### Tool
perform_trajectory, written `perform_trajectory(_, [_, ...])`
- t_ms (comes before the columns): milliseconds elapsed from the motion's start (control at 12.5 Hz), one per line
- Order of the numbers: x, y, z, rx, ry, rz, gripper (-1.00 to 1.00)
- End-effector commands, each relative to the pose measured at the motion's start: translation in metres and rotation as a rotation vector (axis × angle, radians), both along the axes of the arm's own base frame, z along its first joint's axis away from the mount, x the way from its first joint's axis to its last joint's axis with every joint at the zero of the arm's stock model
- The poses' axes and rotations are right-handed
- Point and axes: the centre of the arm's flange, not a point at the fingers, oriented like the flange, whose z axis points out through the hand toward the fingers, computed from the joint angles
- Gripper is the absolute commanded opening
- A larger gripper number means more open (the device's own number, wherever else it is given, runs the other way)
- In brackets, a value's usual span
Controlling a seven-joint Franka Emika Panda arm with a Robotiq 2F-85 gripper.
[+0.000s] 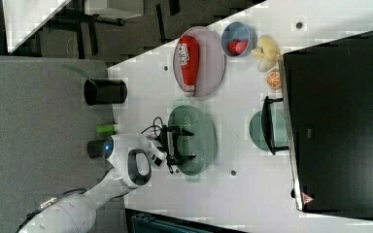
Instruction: Drag strainer right to left.
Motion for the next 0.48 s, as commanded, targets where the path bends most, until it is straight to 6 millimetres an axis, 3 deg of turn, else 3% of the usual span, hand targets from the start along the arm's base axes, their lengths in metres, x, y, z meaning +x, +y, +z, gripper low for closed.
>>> perform_trajectory(80, [0.014, 0.054, 0.007, 0.027, -0.028, -0.028, 1.0])
perform_trajectory(480, [0.017, 0.104, 0.007, 0.054, -0.003, -0.022, 1.0])
